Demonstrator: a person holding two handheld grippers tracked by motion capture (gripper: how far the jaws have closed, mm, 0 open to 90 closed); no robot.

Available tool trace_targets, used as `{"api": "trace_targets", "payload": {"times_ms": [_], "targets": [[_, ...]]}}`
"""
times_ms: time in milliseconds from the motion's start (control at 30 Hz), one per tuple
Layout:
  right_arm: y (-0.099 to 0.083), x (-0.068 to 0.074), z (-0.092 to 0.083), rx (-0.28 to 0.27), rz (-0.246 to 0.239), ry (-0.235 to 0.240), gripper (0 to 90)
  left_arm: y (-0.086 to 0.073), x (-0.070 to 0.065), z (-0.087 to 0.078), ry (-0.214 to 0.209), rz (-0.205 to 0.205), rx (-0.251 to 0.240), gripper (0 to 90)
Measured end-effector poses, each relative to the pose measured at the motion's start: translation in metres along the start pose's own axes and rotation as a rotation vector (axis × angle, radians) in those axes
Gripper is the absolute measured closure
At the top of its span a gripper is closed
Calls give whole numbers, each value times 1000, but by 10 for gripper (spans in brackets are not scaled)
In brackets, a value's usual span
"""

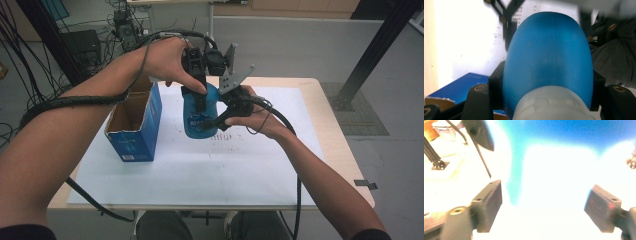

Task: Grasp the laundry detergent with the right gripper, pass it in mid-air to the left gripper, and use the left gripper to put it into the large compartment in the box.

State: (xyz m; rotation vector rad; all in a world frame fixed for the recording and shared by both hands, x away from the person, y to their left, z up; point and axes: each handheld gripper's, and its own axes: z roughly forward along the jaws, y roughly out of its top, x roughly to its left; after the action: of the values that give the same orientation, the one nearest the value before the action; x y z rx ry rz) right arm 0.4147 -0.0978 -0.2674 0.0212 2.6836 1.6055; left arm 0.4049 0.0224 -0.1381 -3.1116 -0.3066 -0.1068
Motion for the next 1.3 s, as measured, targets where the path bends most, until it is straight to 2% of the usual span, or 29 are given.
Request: {"api": "trace_targets", "payload": {"times_ms": [100,233,333,400,700,800,1000,1167,1300], "targets": [[-4,-2,-7,12,53,-27,72,-2,4,-2,-6,-32,8,378],[-7,-4,-20,21,103,-66,19,-5,9,-4,-11,-71,7,377],[-10,-3,-34,59,98,-109,22,-10,13,-6,-15,-108,9,377],[-11,-3,-38,76,97,-118,21,-14,17,-8,-16,-142,4,377],[-28,-3,-73,202,115,-202,23,-40,33,-29,7,-319,6,377],[-32,-4,-85,226,140,-220,25,-52,38,-37,12,-369,9,377],[-41,-6,-107,260,187,-255,28,-79,50,-56,27,-496,-2,377],[-48,-6,-122,288,221,-277,31,-102,59,-72,32,-641,-9,377],[-49,-6,-132,309,231,-293,32,-117,64,-80,35,-728,-6,377]]}}
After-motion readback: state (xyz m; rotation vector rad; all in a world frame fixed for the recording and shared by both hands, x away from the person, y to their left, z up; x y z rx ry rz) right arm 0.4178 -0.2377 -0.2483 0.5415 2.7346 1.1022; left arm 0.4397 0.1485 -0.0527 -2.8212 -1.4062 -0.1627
